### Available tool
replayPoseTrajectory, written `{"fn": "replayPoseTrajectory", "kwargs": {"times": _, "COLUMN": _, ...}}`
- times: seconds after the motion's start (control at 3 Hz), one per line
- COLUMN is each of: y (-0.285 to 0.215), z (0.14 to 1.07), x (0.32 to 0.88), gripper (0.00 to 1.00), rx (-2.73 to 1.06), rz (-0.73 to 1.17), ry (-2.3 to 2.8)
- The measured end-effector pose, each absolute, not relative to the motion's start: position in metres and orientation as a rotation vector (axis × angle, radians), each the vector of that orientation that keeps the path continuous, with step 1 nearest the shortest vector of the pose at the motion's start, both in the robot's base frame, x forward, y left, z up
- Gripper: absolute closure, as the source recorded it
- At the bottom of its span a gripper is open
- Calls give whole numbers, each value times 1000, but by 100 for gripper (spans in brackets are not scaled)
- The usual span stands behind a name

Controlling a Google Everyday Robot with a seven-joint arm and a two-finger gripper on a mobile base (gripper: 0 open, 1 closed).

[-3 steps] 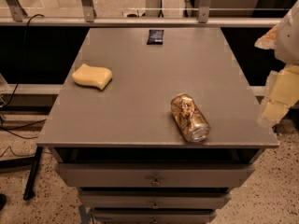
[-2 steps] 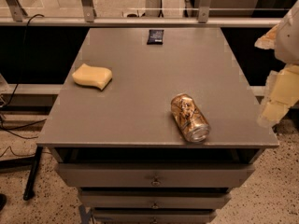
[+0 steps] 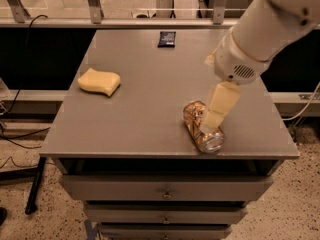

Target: Move sponge near rxbar blueberry

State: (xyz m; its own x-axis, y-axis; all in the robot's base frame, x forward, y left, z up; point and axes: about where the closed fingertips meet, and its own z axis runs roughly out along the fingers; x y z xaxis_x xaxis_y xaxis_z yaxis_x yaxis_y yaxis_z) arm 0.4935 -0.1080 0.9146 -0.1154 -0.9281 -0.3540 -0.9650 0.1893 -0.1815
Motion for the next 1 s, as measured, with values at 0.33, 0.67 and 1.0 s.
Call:
{"fn": "replayPoseTrajectory", "kwargs": {"times": 0.33, "y": -25, "z": 896, "x": 518, "gripper": 0, "rx": -1750, "rz": 263, "ry": 1991}}
{"fn": "replayPoseTrajectory", "kwargs": {"times": 0.67, "y": -25, "z": 896, "x": 518, "gripper": 0, "rx": -1750, "rz": 263, "ry": 1991}}
{"fn": "replayPoseTrajectory", "kwargs": {"times": 1.0, "y": -8, "z": 898, "x": 531, "gripper": 0, "rx": -1713, "rz": 276, "ry": 1954}}
